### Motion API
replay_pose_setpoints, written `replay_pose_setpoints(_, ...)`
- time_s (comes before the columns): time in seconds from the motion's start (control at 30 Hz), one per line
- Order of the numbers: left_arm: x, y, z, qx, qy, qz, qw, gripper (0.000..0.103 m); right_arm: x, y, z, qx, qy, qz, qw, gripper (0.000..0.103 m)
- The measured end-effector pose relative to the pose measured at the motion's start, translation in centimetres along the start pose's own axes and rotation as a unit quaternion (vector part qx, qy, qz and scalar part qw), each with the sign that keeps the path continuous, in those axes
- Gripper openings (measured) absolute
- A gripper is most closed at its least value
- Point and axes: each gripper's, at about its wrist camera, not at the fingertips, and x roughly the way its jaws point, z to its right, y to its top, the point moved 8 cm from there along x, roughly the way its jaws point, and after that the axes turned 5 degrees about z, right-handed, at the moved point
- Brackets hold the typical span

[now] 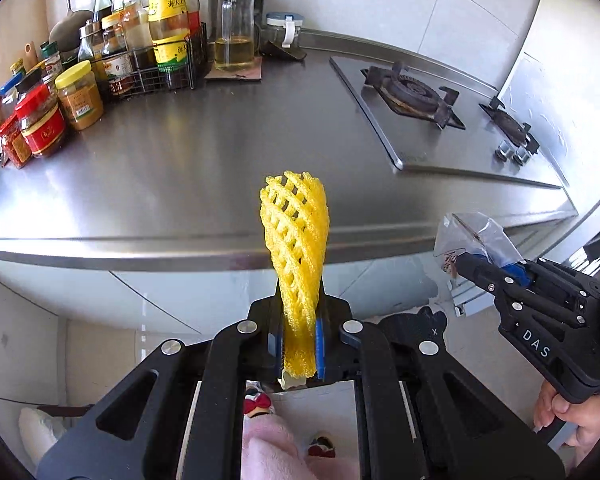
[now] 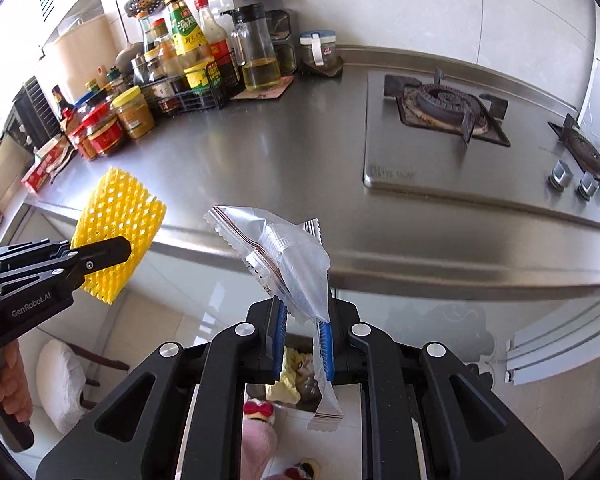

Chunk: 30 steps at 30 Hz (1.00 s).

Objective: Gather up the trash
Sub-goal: 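Carry the foam net and clear packet down over the bin, then open both tools to drop foam net and packet into the bin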

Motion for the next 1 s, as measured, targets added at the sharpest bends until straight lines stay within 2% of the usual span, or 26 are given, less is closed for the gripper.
replay_pose_setpoints(0.27,5.3,-7.7,0.4,-0.014,-0.01,-0.074,0.9971,0.01,4.9,-8.7,0.3,0.0,0.011,-0.082,0.997,0.016)
replay_pose_setpoints(0.57,17.2,-15.8,-1.0,-0.047,-0.042,-0.171,0.9833,0.01,16.2,-17.9,0.5,0.008,0.017,-0.167,0.986,0.016)
replay_pose_setpoints(0.73,23.6,-19.6,-1.5,-0.057,-0.061,-0.215,0.9731,0.01,22.2,-21.0,1.6,0.058,0.007,-0.193,0.98,0.016)
replay_pose_setpoints(0.87,27.7,-21.9,-2.4,-0.07,-0.067,-0.24,0.9658,0.01,26.5,-23.3,2.6,0.107,-0.002,-0.219,0.97,0.016)
replay_pose_setpoints(1.0,30.7,-23.6,-3.2,-0.076,-0.069,-0.257,0.9609,0.01,29.7,-25.0,2.7,0.116,-0.007,-0.23,0.966,0.016)
